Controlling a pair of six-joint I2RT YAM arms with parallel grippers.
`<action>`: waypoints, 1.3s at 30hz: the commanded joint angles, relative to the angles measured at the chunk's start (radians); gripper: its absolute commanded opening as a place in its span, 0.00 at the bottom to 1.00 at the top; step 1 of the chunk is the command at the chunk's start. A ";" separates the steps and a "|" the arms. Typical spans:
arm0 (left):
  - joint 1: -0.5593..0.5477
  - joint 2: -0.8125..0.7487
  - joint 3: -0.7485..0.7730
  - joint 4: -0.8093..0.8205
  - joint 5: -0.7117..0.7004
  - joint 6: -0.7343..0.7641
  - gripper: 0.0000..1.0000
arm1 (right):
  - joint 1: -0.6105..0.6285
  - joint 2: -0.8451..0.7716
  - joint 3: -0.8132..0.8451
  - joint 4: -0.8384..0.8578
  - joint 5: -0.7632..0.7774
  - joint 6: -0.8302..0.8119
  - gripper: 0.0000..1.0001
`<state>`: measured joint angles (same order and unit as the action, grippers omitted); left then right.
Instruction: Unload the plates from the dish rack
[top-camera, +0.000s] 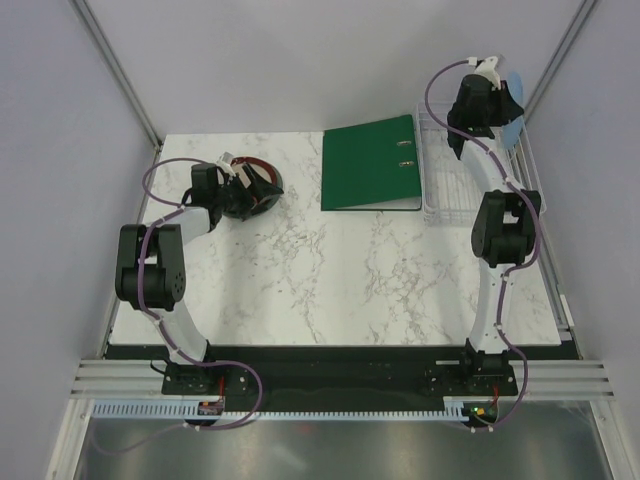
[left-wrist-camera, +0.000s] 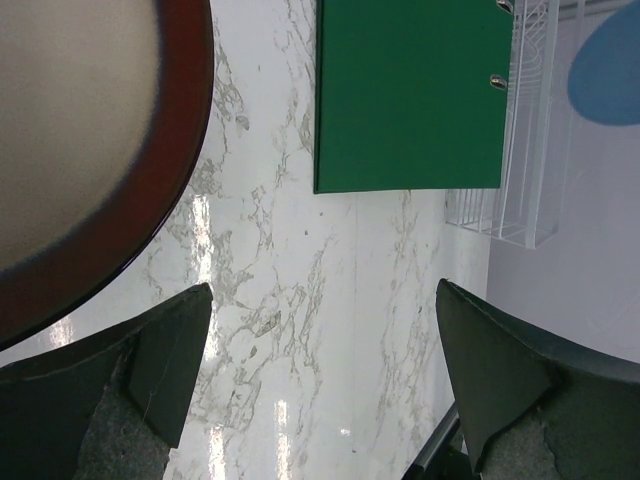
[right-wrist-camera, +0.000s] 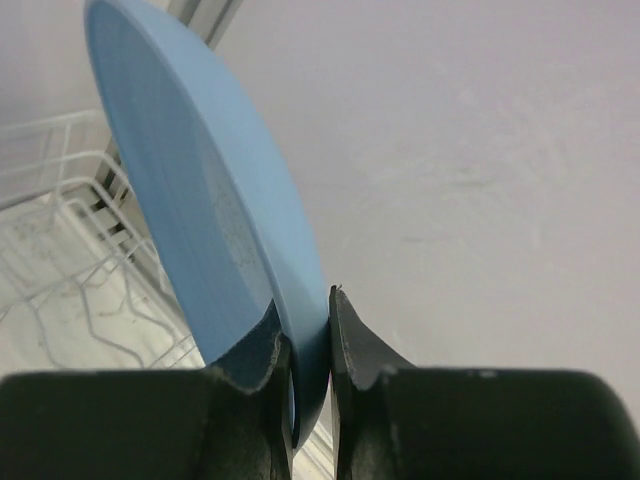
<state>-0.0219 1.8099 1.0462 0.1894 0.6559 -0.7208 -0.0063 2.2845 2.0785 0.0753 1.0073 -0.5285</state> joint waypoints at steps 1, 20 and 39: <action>-0.003 -0.043 0.008 0.012 0.033 0.006 0.99 | -0.001 -0.150 -0.092 0.437 0.226 -0.243 0.00; -0.004 -0.382 -0.044 0.034 0.134 -0.077 1.00 | 0.121 -0.721 -0.230 -0.629 -0.948 0.827 0.00; -0.157 -0.460 -0.110 0.237 0.057 -0.071 1.00 | 0.216 -0.950 -0.684 -0.365 -1.474 1.162 0.00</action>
<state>-0.1509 1.3502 0.9283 0.3767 0.7513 -0.8066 0.1886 1.3796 1.4300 -0.4232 -0.3714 0.5514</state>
